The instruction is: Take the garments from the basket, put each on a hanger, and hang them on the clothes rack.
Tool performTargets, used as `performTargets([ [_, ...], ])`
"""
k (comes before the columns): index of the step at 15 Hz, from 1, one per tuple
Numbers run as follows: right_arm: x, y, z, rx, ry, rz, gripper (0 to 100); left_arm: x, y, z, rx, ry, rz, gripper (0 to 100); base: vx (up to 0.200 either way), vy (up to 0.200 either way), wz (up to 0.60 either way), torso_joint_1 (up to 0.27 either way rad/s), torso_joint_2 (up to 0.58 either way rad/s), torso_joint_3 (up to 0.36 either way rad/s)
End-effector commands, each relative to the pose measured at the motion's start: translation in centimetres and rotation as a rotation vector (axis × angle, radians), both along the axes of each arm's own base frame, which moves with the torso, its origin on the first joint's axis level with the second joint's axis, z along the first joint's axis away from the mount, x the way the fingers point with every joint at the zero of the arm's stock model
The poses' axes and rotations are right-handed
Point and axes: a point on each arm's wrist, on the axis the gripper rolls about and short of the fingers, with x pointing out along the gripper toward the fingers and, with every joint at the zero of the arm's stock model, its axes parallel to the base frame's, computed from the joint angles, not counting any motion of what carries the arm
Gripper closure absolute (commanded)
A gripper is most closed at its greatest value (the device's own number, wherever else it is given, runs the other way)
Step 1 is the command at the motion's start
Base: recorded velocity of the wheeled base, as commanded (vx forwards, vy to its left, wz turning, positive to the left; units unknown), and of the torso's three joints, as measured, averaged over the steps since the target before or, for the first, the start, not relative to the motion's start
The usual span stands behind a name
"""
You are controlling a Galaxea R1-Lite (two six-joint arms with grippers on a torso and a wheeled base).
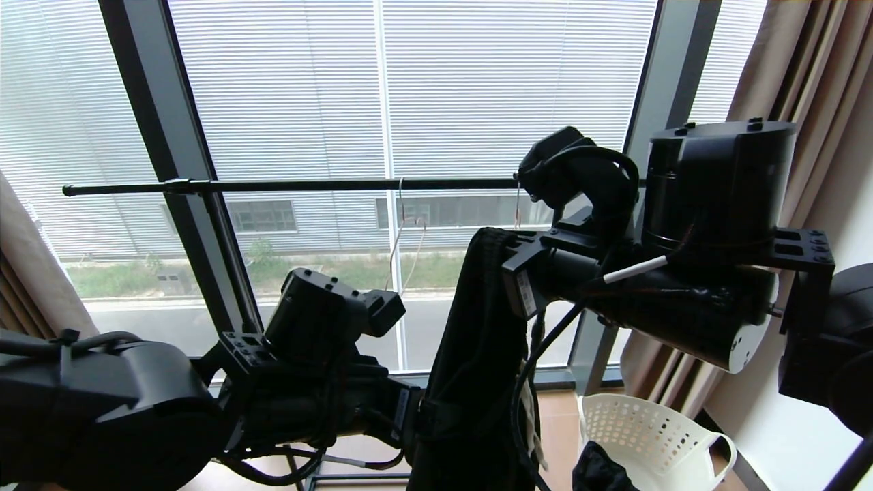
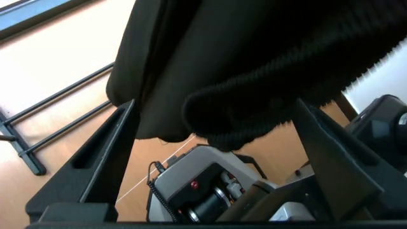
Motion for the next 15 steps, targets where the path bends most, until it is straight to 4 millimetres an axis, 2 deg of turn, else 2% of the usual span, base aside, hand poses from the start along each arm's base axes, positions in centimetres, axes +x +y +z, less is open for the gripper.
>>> performTargets([
  [1, -0.6, -0.1, 0.5, 0.01, -0.01, 0.013, 100, 0.8, -0.7, -1.0, 0.019, 0.02, 0.002, 0, 0.0, 0.0, 0.0, 0.0, 0.0, 0.0],
  [2, -1.0, -0.3, 0.8, 0.018, -0.017, 0.018, 100, 1.7, -1.2, -2.0, 0.052, 0.017, 0.032, 0, 0.0, 0.0, 0.0, 0.0, 0.0, 0.0],
  [5, -1.5, -0.4, 1.4, 0.033, -0.029, 0.027, 100, 2.3, -1.6, -3.3, 0.075, 0.027, 0.043, 0, 0.0, 0.0, 0.0, 0.0, 0.0, 0.0],
  [10, -2.3, -1.4, 2.9, 0.087, -0.055, 0.023, 100, 1.7, -1.4, -4.8, 0.113, 0.067, 0.033, 0, 0.0, 0.0, 0.0, 0.0, 0.0, 0.0],
  [14, -1.5, -4.8, 4.0, 0.115, -0.079, -0.077, 100, 0.5, -0.3, -5.3, 0.148, 0.085, 0.046, 0, 0.0, 0.0, 0.0, 0.0, 0.0, 0.0],
  [15, -1.5, -5.3, 3.9, 0.114, -0.079, -0.088, 100, 0.3, -0.1, -5.3, 0.149, 0.086, 0.046, 100, 0.0, 0.0, 0.0, 0.0, 0.0, 0.0],
])
